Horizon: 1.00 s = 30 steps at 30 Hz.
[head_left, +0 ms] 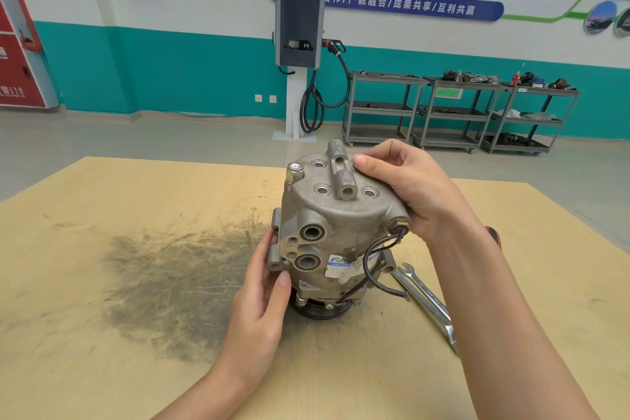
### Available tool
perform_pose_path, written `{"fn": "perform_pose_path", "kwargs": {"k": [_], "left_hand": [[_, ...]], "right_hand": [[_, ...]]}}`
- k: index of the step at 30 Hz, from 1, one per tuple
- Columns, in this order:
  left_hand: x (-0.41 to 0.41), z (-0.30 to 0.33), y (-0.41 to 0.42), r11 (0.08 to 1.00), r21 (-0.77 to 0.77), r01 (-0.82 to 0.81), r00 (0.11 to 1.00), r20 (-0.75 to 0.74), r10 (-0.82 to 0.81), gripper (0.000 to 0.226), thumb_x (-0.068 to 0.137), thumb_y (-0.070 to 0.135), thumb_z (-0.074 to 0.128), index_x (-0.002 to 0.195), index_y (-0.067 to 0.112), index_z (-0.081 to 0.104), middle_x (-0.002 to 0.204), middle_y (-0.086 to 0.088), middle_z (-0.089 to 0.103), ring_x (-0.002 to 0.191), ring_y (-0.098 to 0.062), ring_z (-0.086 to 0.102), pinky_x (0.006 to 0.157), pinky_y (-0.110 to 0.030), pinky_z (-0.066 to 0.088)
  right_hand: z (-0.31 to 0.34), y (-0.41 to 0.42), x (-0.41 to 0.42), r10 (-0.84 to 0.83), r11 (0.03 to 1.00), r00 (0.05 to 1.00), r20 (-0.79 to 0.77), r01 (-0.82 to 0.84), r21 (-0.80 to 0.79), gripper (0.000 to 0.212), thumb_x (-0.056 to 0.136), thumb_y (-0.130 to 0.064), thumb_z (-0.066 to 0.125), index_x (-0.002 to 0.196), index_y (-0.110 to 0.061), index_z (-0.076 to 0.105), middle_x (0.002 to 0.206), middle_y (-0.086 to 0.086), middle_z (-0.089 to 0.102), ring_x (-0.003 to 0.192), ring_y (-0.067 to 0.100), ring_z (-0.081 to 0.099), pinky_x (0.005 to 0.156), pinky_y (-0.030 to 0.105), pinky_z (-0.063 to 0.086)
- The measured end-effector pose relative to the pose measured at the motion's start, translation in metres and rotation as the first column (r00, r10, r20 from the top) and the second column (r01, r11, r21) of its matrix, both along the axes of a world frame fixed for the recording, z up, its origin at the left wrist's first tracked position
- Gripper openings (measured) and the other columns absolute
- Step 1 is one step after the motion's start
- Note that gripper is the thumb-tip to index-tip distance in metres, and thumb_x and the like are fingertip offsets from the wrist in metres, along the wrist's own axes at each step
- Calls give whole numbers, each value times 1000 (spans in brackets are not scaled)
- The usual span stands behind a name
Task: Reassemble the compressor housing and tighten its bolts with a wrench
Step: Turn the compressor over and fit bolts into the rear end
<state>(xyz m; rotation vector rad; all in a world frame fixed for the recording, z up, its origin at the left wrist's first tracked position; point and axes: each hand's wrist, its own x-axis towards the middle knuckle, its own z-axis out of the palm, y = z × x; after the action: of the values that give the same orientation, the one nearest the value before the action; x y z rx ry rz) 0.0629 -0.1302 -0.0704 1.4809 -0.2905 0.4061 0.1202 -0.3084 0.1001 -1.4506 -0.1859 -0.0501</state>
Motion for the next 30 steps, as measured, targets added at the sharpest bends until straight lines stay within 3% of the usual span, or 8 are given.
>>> {"fn": "perform_pose_path", "kwargs": {"k": [5, 9, 12, 16, 18, 25, 30], "left_hand": [[0, 0, -1, 1000, 0, -2, 1000, 5, 2, 59, 93, 27, 48, 150, 23, 32, 138, 24, 55, 131, 3, 47, 98, -7, 38], [0, 0, -1, 1000, -7, 1, 1000, 8, -1, 60, 93, 26, 48, 150, 23, 32, 138, 25, 55, 131, 3, 47, 98, -7, 38], [0, -1, 0, 1000, -11, 0, 1000, 8, 0, 60, 93, 27, 48, 150, 23, 31, 138, 25, 55, 131, 3, 47, 98, -7, 39], [0, -1, -1, 1000, -14, -6, 1000, 13, 6, 59, 93, 25, 48, 149, 23, 32, 138, 26, 54, 131, 3, 47, 97, -7, 38], [1, -1, -1, 1000, -15, -8, 1000, 12, 8, 58, 93, 25, 48, 149, 24, 32, 138, 26, 53, 131, 3, 47, 97, -6, 38], [1, -1, 0, 1000, -5, -3, 1000, 12, 3, 58, 94, 26, 48, 150, 26, 32, 139, 24, 54, 132, 2, 47, 98, -7, 39], [1, -1, 0, 1000, -5, 0, 1000, 9, 0, 58, 93, 27, 48, 149, 26, 32, 139, 25, 54, 131, 3, 47, 98, -7, 39]], "right_hand": [[2, -5, -1, 101, 994, 994, -34, -100, 40, 15, 92, 2, 54, 94, -1, 69, 83, 13, 69, 69, 15, 67, 62, 24, 58], [1, 1, -1, 7, 1000, 1000, -1, -7, -22, 6, 87, 0, 63, 83, -4, 63, 77, 10, 66, 62, 12, 64, 57, 21, 56], [0, 2, 0, -39, 999, 999, 9, 40, -36, 12, 83, -2, 69, 81, -5, 58, 72, 7, 65, 58, 11, 64, 54, 21, 55], [1, -2, -1, 56, 998, 998, -6, -56, 43, 2, 89, -2, 61, 89, -3, 63, 77, 10, 65, 64, 14, 64, 58, 23, 57], [1, -4, -1, 89, 995, 996, -8, -89, 37, 10, 91, 0, 57, 92, -2, 67, 82, 12, 67, 69, 16, 65, 63, 25, 57], [-2, 2, 1, -41, 998, 999, 28, 42, -49, 12, 83, -5, 70, 78, -7, 59, 73, 7, 66, 61, 13, 64, 55, 23, 56], [-2, -1, 1, 33, 999, 999, 6, -34, 37, 3, 88, -6, 64, 85, -6, 63, 79, 9, 67, 66, 15, 64, 58, 25, 57]]}}
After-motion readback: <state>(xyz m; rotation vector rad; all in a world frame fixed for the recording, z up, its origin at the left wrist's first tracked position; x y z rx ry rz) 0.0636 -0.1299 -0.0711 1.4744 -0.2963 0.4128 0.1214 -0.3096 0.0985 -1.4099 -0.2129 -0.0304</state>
